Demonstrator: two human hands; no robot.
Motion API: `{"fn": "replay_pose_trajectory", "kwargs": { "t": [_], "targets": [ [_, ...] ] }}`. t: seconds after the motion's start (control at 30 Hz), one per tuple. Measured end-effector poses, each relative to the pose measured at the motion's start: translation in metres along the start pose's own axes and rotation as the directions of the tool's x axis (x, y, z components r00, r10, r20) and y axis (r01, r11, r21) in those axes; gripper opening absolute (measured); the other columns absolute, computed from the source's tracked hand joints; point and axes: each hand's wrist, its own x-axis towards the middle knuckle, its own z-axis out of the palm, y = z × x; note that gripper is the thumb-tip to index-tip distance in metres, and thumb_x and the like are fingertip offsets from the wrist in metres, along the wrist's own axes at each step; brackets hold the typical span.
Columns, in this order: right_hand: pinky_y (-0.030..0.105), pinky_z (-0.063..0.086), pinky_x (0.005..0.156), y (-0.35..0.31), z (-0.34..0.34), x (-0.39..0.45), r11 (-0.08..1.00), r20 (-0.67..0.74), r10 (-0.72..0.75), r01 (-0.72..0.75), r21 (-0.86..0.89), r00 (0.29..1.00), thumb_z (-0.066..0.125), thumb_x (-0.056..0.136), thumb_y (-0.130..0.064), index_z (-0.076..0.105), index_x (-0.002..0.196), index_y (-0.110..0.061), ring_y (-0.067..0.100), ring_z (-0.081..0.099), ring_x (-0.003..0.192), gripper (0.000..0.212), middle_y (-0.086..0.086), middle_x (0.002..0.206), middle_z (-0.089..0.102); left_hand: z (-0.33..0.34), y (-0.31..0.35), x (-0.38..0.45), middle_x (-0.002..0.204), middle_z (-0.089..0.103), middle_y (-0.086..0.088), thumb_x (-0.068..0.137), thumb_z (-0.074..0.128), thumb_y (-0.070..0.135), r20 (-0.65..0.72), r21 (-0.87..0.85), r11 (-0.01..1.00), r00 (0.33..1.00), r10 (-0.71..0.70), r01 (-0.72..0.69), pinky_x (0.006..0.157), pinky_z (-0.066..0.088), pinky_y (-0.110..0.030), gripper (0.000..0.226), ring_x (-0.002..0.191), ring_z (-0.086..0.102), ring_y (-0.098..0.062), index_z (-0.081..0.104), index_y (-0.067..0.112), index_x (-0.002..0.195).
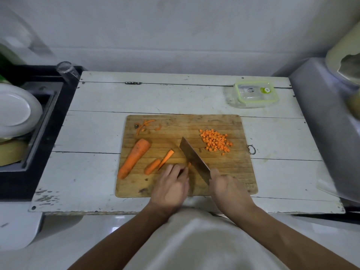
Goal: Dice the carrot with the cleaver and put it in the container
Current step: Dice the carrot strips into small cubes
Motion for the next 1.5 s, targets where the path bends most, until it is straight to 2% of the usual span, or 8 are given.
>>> {"fn": "replay_pose_trajectory", "kwargs": {
  "t": [0.27, 0.37, 0.47, 0.73, 0.83, 1.0, 1.33, 1.5],
  "targets": [
    [0.036, 0.031, 0.05, 0.018, -0.005, -0.032, 0.999, 0.025, -0.019, 0.021, -0.049, 0.999, 0.044, 0.099, -0.016, 0.025, 0.095, -0.025, 0.029, 0.058, 0.063, 0.021, 0.001, 0.078, 0.067, 0.0, 0.003, -0.004, 0.126, 0.058, -0.004, 0.102, 0.046, 0.032, -0.011, -0.009, 1.0, 1.0, -0.02, 0.02, 0.097, 0.05, -0.037, 0.043, 0.114, 0.053, -0.02, 0.064, 0.007, 0.131],
    [0.031, 0.017, 0.045, 0.012, -0.002, -0.031, 0.99, 0.08, -0.043, 0.054, -0.133, 0.996, 0.048, 0.094, -0.009, 0.037, 0.106, -0.019, 0.028, 0.062, 0.068, 0.02, 0.003, 0.084, 0.069, -0.001, 0.004, 0.0, 0.122, 0.057, -0.002, 0.101, 0.043, 0.032, 0.009, 0.016, 1.0, 1.0, -0.006, 0.006, 0.096, 0.049, -0.036, 0.043, 0.111, 0.052, -0.021, 0.063, 0.009, 0.132],
    [0.031, 0.03, 0.051, 0.002, 0.002, -0.02, 0.985, 0.073, -0.071, 0.082, -0.15, 0.995, 0.052, 0.088, -0.002, 0.043, 0.111, -0.016, 0.029, 0.069, 0.074, 0.029, 0.005, 0.085, 0.07, -0.002, 0.002, 0.003, 0.121, 0.057, -0.002, 0.102, 0.044, 0.03, 0.029, 0.027, 1.0, 1.0, -0.005, 0.004, 0.095, 0.049, -0.037, 0.041, 0.109, 0.052, -0.02, 0.064, 0.011, 0.131],
    [0.036, 0.043, 0.057, 0.011, -0.003, -0.022, 1.0, 0.026, -0.009, 0.009, 0.002, 1.0, 0.047, 0.098, -0.013, 0.043, 0.107, -0.02, 0.031, 0.066, 0.075, 0.012, 0.005, 0.085, 0.07, -0.005, 0.002, -0.009, 0.131, 0.059, -0.003, 0.103, 0.044, 0.031, -0.006, -0.066, 0.998, 1.0, -0.013, 0.013, 0.103, 0.046, -0.032, 0.044, 0.119, 0.052, -0.017, 0.066, 0.005, 0.13],
    [0.035, 0.036, 0.057, 0.014, -0.006, -0.029, 0.999, 0.057, -0.031, 0.033, -0.032, 0.998, 0.046, 0.099, -0.016, 0.043, 0.108, -0.021, 0.028, 0.066, 0.077, 0.011, 0.004, 0.089, 0.07, -0.006, -0.003, -0.014, 0.124, 0.063, -0.002, 0.101, 0.048, 0.027, -0.08, -0.107, 0.994, 0.996, -0.043, 0.035, 0.1, 0.048, -0.035, 0.037, 0.116, 0.054, -0.017, 0.071, 0.006, 0.123],
    [0.035, 0.037, 0.058, 0.012, 0.0, -0.025, 0.997, 0.115, -0.06, 0.064, -0.032, 0.992, 0.046, 0.099, -0.017, 0.043, 0.115, -0.019, 0.028, 0.066, 0.078, 0.016, 0.004, 0.09, 0.07, -0.02, -0.016, -0.015, 0.117, 0.063, 0.002, 0.092, 0.058, 0.022, -0.212, 0.071, 0.982, 0.965, -0.155, 0.174, 0.095, 0.037, -0.041, 0.02, 0.113, 0.055, -0.025, 0.074, 0.017, 0.103],
    [0.036, 0.046, 0.055, 0.006, -0.01, 0.03, 0.988, -0.028, 0.026, -0.021, 0.151, 0.999, 0.043, 0.099, -0.01, 0.046, 0.11, -0.017, 0.029, 0.052, 0.063, 0.014, 0.006, 0.077, 0.061, -0.029, -0.025, 0.004, 0.118, 0.067, 0.0, 0.087, 0.073, 0.019, -0.155, 0.224, 0.957, 0.976, -0.153, 0.186, 0.099, 0.035, -0.043, 0.033, 0.113, 0.054, -0.023, 0.075, 0.021, 0.12],
    [0.043, 0.052, 0.062, -0.004, -0.004, 0.036, 0.974, -0.034, 0.105, -0.096, 0.206, 0.994, 0.042, 0.096, -0.004, 0.044, 0.108, -0.016, 0.035, 0.062, 0.075, 0.018, 0.01, 0.082, 0.065, -0.027, -0.025, 0.01, 0.115, 0.067, 0.001, 0.087, 0.073, 0.015, -0.123, 0.239, 0.958, 0.984, -0.132, 0.158, 0.096, 0.038, -0.042, 0.031, 0.111, 0.055, -0.023, 0.076, 0.019, 0.118]
  ]
}}
